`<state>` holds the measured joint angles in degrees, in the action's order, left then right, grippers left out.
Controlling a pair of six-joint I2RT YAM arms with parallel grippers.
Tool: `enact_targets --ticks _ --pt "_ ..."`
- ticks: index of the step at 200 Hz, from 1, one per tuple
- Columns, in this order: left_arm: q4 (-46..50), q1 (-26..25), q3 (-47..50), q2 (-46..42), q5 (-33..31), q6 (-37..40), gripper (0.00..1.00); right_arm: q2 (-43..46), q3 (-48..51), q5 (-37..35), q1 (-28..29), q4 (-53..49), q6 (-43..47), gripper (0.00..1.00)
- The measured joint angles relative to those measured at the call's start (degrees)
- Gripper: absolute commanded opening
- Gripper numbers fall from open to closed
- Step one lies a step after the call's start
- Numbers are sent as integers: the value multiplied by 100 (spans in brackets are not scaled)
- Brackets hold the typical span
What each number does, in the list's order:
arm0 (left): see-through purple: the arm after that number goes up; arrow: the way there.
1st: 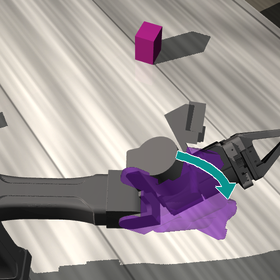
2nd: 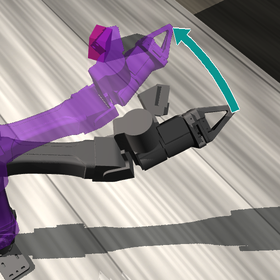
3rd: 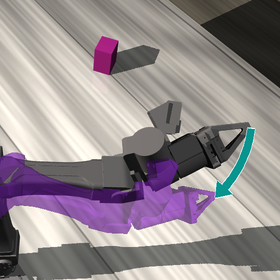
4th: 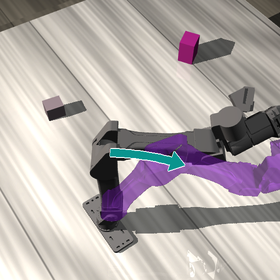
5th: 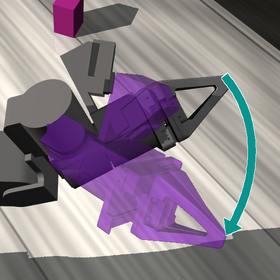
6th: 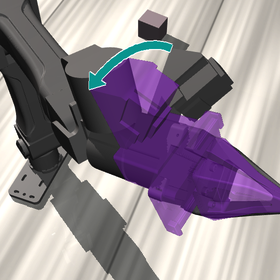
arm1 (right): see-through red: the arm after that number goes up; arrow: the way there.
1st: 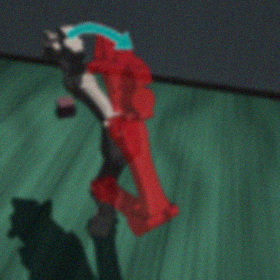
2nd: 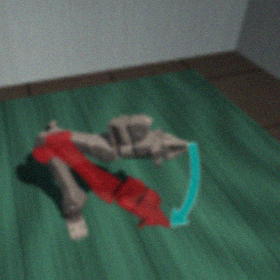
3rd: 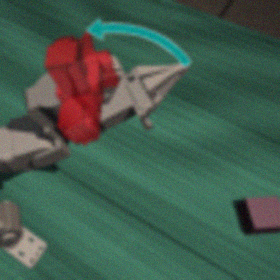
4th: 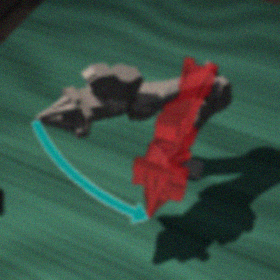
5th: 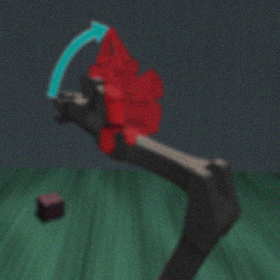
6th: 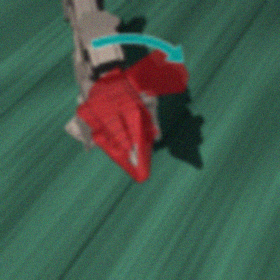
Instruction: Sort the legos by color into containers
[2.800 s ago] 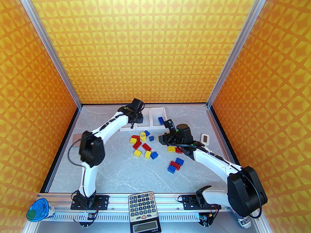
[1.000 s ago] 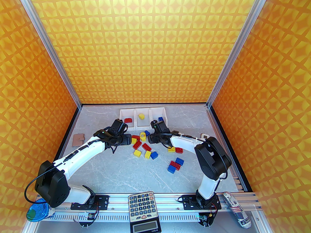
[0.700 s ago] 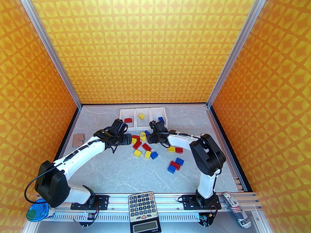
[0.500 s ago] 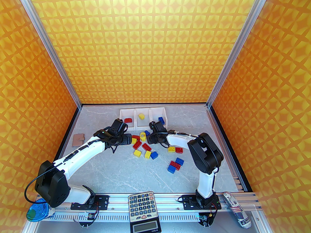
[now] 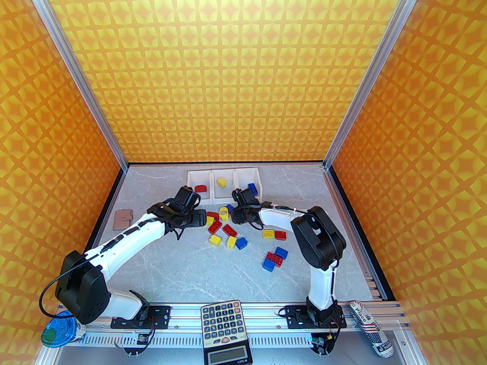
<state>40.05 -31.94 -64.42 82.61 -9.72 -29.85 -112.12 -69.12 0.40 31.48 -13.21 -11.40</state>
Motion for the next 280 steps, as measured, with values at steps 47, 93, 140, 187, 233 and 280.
enact_targets --ticks 47,93,140,187,233,280 --pt "0 -11 4 0 0 0 81 319 -245 -289 -4 -595 166 26" --pt "-2 -98 59 -2 0 2 81 509 -1113 -455 -341 -1086 249 25" --pt "-50 -151 127 -7 0 7 80 -131 -2715 -507 -890 -1692 343 34" --pt "-90 -297 131 94 0 66 80 -981 -3995 -503 -981 -2356 549 62" --pt "-107 -710 52 205 -9 354 80 -546 -3423 -592 -981 -2509 627 63" --pt "-348 -1416 -22 354 2 717 80 938 -1419 -669 -981 -2065 614 63"
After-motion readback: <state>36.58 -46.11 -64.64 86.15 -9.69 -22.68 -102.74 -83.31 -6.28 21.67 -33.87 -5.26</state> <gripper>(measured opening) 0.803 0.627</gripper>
